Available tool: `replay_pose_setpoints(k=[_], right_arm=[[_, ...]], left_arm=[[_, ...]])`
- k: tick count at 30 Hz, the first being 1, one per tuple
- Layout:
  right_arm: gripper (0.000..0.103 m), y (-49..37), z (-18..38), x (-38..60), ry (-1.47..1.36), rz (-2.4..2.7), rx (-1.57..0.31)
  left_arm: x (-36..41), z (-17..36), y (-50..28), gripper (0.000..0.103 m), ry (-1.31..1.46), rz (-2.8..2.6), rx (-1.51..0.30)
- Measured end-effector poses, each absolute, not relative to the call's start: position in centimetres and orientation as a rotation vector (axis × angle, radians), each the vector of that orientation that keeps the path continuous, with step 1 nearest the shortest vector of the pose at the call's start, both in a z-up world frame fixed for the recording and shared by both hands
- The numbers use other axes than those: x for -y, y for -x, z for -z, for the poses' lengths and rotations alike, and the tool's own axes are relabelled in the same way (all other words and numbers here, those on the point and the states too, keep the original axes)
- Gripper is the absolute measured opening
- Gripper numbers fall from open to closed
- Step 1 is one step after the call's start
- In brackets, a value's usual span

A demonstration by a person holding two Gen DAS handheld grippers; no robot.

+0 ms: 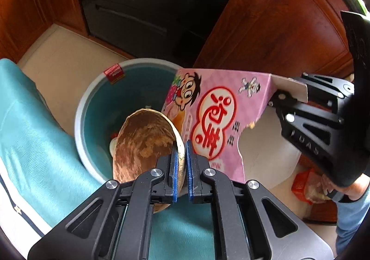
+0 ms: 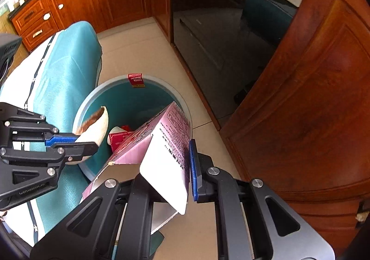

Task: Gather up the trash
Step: 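Carry box and coconut shell over the teal bin and open both tools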

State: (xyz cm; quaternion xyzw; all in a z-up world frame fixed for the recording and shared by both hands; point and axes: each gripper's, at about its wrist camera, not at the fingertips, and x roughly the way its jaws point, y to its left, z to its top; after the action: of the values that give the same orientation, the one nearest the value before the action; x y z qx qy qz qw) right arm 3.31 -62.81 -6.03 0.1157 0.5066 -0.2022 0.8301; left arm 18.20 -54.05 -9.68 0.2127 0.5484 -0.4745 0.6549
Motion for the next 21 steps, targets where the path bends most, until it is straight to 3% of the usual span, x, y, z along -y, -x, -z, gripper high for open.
replay_pose_setpoints(k=[11, 12, 15, 16, 17, 18, 19, 21], right_arm=[[0.017, -5.8, 6.3, 62.8, -0.234, 0.375, -1.085], [0.021, -6.0, 6.2, 62.9, -0.244, 0.366, -1.084], [0.054, -6.4, 5.9, 63.1, -0.243, 0.382, -1.065], [0.063, -6.4, 5.7, 63.2, -0.248, 0.385, -1.058], [0.068, -6.4, 5.6, 63.3, -0.258, 0.384, -1.053], [0.079, -6.4, 5.7, 63.3, -0.268, 0.382, -1.051], [0.085, -6.4, 5.7, 63.4, -0.28, 0.382, -1.051], [0.086, -6.5, 6.0, 63.6, -0.301, 0.378, -1.063]], left_arm=[[54.0, 10.8, -19.7, 0.007, -0.464, 1.062, -1.278], [54.2, 10.8, -19.7, 0.007, -0.464, 1.058, -1.28], [54.4, 11.2, -20.4, 0.011, -0.468, 1.023, -1.283], [54.3, 11.3, -20.6, 0.022, -0.473, 1.008, -1.279], [54.3, 11.2, -20.8, 0.045, -0.474, 1.0, -1.277], [54.2, 11.1, -20.9, 0.054, -0.474, 0.99, -1.268], [54.0, 10.9, -20.9, 0.06, -0.472, 0.985, -1.251], [54.0, 10.9, -21.1, 0.062, -0.473, 0.986, -1.242]])
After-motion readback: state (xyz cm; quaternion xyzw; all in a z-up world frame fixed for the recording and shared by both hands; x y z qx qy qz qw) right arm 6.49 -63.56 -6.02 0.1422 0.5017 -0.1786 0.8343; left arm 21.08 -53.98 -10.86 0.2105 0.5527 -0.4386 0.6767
